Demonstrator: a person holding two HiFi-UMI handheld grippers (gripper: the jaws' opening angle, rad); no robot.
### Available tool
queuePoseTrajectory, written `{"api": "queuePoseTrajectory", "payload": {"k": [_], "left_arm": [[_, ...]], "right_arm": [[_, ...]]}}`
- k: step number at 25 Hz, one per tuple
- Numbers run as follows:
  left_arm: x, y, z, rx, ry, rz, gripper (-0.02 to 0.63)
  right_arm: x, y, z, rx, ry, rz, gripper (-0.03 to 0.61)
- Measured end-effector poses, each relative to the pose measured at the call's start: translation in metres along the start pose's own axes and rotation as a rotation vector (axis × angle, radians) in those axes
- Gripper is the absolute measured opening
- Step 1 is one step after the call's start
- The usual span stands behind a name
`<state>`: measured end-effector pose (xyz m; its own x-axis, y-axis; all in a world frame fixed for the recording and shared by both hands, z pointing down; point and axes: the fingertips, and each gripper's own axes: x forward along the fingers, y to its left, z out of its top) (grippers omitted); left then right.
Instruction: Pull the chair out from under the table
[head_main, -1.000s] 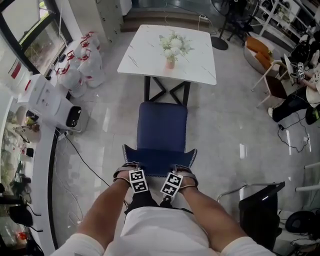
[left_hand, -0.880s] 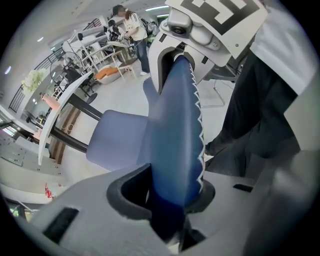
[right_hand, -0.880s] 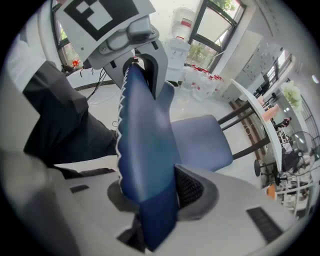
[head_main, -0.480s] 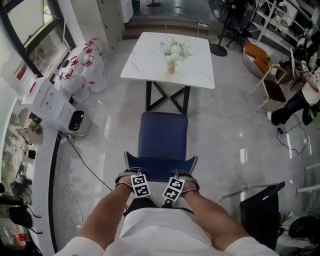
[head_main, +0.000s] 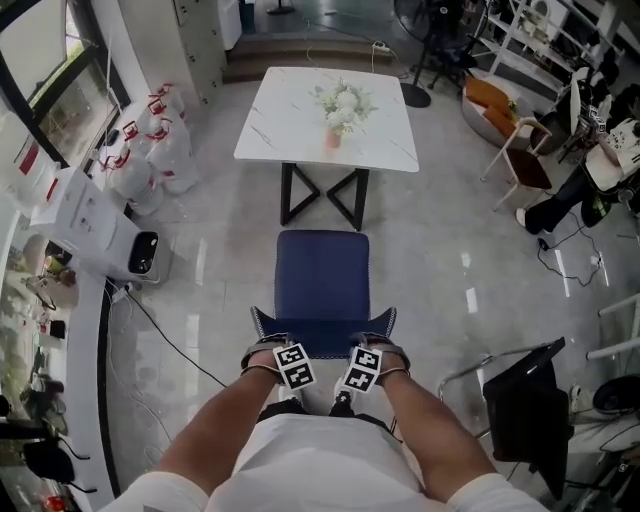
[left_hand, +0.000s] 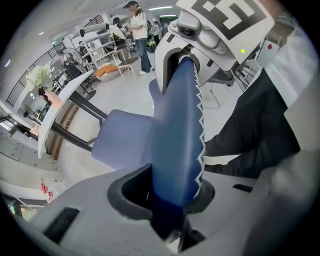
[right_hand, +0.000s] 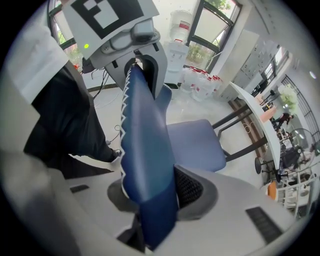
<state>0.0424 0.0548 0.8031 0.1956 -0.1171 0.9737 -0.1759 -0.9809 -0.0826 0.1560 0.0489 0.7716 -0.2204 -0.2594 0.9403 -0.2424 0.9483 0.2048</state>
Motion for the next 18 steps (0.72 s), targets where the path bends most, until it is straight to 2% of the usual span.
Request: {"api": "queuePoseTrajectory", "payload": {"k": [11, 18], "left_arm": [[-0.012, 0.011, 0.000, 0.035, -0.018, -0.024, 0.101], [-0.023, 0.008, 0.010, -0.001, -0.008, -0.059, 0.100]], "right_arm": [[-0.011, -0.004, 0.012, 0.004, 0.018, 0.025, 0.133], [-0.024, -0.010, 0.009, 0.001, 0.009, 0.052, 0.127]]}}
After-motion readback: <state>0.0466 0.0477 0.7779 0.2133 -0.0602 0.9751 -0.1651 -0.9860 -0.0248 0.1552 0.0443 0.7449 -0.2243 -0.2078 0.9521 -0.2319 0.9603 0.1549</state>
